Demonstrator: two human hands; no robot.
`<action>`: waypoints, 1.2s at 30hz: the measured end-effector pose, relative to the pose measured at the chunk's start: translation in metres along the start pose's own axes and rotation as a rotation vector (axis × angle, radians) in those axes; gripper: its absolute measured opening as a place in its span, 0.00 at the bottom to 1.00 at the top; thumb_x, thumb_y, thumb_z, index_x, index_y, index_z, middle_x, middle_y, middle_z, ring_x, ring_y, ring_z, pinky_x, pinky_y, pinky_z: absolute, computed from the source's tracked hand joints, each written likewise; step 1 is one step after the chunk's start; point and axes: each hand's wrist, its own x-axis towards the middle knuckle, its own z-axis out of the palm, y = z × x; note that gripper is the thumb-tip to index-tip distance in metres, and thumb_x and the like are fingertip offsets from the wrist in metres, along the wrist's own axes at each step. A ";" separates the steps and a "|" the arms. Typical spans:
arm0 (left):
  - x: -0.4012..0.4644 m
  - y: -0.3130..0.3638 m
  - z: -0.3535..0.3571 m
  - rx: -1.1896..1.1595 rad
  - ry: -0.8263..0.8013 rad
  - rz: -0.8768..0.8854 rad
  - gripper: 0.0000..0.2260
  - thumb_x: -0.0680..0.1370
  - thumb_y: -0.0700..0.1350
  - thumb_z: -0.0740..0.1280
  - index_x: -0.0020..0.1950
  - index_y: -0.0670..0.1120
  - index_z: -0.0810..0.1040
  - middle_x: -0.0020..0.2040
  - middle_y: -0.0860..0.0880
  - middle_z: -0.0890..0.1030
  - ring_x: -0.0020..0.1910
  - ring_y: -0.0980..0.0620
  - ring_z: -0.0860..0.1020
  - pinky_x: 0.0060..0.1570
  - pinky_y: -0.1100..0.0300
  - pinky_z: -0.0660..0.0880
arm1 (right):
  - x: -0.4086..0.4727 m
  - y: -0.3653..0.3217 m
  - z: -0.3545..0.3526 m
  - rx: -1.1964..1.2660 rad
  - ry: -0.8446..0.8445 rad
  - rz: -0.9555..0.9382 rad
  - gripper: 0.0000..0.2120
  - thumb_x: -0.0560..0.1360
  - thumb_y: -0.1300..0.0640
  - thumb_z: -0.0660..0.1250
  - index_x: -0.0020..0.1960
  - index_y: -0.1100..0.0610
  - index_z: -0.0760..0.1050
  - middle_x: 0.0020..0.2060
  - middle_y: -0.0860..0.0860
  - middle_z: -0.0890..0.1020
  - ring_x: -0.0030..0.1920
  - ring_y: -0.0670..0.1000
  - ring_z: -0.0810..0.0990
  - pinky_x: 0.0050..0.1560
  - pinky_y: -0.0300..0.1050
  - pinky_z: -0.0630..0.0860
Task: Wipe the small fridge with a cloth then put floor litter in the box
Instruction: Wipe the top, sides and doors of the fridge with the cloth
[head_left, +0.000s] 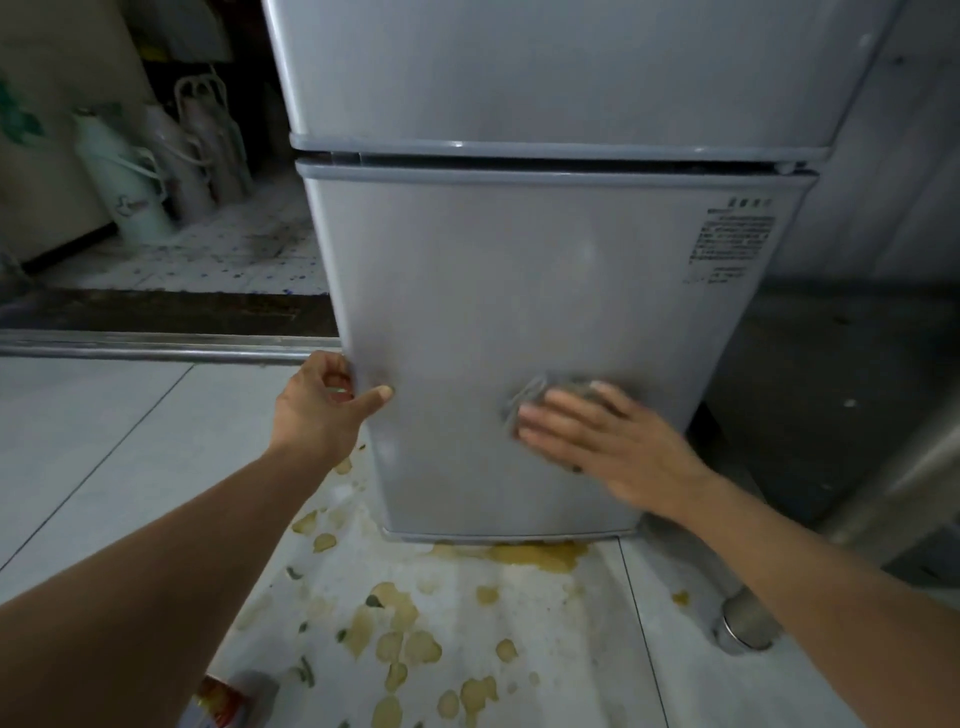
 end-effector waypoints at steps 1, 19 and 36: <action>0.000 0.000 0.000 0.006 -0.001 -0.001 0.17 0.68 0.49 0.75 0.51 0.46 0.74 0.49 0.46 0.81 0.46 0.45 0.80 0.51 0.48 0.78 | 0.005 0.013 -0.004 0.001 0.057 0.081 0.28 0.75 0.66 0.48 0.74 0.52 0.57 0.73 0.48 0.61 0.73 0.52 0.60 0.72 0.53 0.51; 0.002 -0.004 0.001 0.057 -0.012 0.034 0.16 0.70 0.49 0.74 0.52 0.47 0.73 0.47 0.47 0.80 0.46 0.44 0.80 0.47 0.47 0.75 | 0.030 0.025 -0.013 0.210 0.343 1.179 0.30 0.78 0.54 0.59 0.74 0.65 0.53 0.72 0.69 0.57 0.73 0.68 0.54 0.73 0.61 0.54; -0.012 -0.010 0.007 0.091 0.050 0.148 0.14 0.73 0.49 0.71 0.54 0.50 0.70 0.50 0.50 0.78 0.50 0.47 0.78 0.53 0.46 0.76 | -0.016 -0.076 0.039 0.882 0.343 1.790 0.29 0.76 0.57 0.56 0.71 0.73 0.55 0.66 0.69 0.64 0.66 0.67 0.67 0.70 0.55 0.63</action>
